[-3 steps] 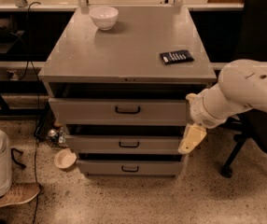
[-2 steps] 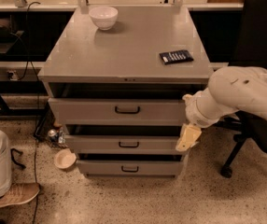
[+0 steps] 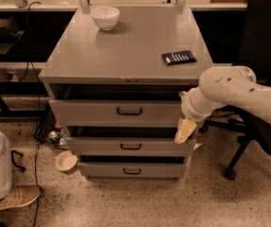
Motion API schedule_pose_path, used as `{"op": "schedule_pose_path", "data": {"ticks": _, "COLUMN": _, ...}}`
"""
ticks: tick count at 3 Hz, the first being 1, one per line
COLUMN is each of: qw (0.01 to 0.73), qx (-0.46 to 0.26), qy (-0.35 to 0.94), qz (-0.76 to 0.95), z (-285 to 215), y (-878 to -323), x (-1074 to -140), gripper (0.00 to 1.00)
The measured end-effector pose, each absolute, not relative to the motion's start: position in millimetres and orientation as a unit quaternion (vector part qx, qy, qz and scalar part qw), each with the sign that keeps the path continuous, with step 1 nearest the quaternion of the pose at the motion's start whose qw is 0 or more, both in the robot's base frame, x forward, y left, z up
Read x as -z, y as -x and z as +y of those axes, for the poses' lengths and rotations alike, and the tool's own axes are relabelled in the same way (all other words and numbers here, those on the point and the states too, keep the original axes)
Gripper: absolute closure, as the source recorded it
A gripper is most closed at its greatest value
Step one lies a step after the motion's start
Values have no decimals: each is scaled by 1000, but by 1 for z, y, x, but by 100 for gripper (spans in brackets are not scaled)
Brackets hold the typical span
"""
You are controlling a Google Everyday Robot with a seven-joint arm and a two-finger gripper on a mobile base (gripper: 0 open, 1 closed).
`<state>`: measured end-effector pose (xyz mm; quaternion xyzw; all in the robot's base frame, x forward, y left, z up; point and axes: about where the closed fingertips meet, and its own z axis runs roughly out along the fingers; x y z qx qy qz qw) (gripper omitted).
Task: Open top drawer
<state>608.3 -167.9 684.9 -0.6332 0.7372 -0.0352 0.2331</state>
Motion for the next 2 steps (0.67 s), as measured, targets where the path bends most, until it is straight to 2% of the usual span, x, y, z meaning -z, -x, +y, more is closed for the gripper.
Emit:
{"op": "schedule_pose_path", "data": {"ticks": 1, "qw": 226, "qx": 29, "qy": 650, "qz": 725, "z": -155, "y": -636, "x": -672, "gripper": 0}}
{"op": "schedule_pose_path", "data": {"ticks": 2, "qw": 213, "qx": 6, "qy": 661, "qz": 719, "z": -142, "y": -654, "x": -652, "gripper": 23}}
